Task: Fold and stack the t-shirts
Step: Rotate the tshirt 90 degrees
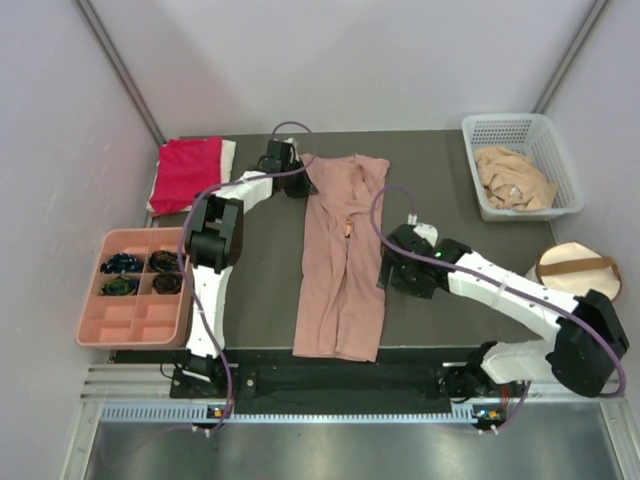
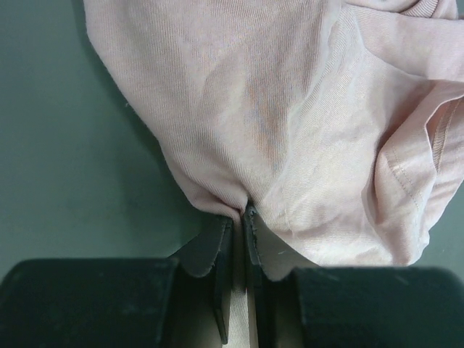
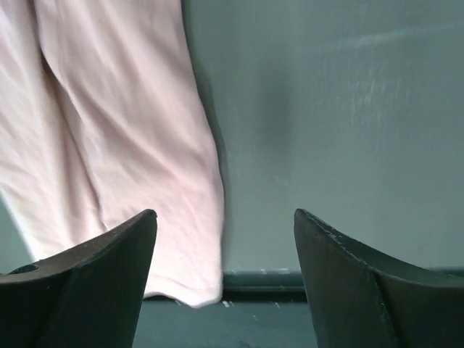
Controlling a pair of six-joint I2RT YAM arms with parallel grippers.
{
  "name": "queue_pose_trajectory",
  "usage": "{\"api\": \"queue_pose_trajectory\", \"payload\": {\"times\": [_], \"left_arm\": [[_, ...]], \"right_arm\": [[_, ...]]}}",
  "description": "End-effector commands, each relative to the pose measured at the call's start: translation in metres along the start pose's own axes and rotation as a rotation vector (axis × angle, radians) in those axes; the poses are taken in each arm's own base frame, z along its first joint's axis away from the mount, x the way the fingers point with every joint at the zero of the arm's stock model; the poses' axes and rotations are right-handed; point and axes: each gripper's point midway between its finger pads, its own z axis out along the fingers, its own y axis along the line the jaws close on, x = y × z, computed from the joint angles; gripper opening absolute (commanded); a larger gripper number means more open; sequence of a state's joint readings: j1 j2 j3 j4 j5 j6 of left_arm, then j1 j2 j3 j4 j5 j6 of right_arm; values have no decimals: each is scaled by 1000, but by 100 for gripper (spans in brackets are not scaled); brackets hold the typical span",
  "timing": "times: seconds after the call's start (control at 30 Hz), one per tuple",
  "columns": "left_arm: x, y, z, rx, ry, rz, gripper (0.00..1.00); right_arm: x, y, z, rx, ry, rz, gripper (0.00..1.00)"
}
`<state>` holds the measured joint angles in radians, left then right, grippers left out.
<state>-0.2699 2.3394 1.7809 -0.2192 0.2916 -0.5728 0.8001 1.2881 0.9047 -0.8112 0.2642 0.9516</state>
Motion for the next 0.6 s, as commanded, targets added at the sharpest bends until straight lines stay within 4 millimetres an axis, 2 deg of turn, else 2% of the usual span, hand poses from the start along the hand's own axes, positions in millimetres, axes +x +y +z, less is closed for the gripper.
{"api": "queue_pose_trajectory", "payload": {"times": [0.0, 0.03, 0.07, 0.13, 0.17, 0.2, 0.23, 0.3, 0.33, 0.37, 0.4, 0.47, 0.5, 0.57], "left_arm": [[22, 37, 17, -97, 53, -7, 15], [22, 37, 17, -98, 54, -3, 15], [23, 38, 16, -101, 56, -1, 15], [24, 38, 16, -102, 59, 3, 14], [24, 38, 16, -102, 61, 3, 14], [24, 38, 16, -102, 59, 2, 14], [25, 38, 15, -104, 62, 1, 14], [25, 36, 12, -98, 63, -2, 14], [27, 37, 12, -98, 66, -6, 14], [27, 37, 11, -98, 68, -8, 14], [27, 36, 10, -95, 66, -7, 14], [28, 36, 9, -96, 71, -9, 14], [29, 36, 9, -94, 72, -10, 14], [29, 35, 8, -91, 72, -10, 13]], "right_arm": [[-42, 4, 14, -110, -87, 150, 76], [-46, 8, 20, -135, -61, 157, 76], [-58, 2, 28, -125, -69, 189, 76], [-85, 19, 29, -179, -98, 170, 77], [-91, 18, 47, -149, -67, 173, 77], [-111, 29, 45, -176, -90, 176, 77], [-120, 38, 52, -208, -82, 172, 77], [-143, 43, 73, -220, -75, 202, 77], [-146, 51, 77, -264, -51, 208, 77], [-165, 61, 77, -306, -84, 219, 77], [-168, 57, 92, -294, -63, 239, 77], [-183, 63, 97, -327, -66, 252, 77], [-184, 59, 106, -314, -51, 260, 77], [-193, 59, 111, -316, -56, 270, 77]]}}
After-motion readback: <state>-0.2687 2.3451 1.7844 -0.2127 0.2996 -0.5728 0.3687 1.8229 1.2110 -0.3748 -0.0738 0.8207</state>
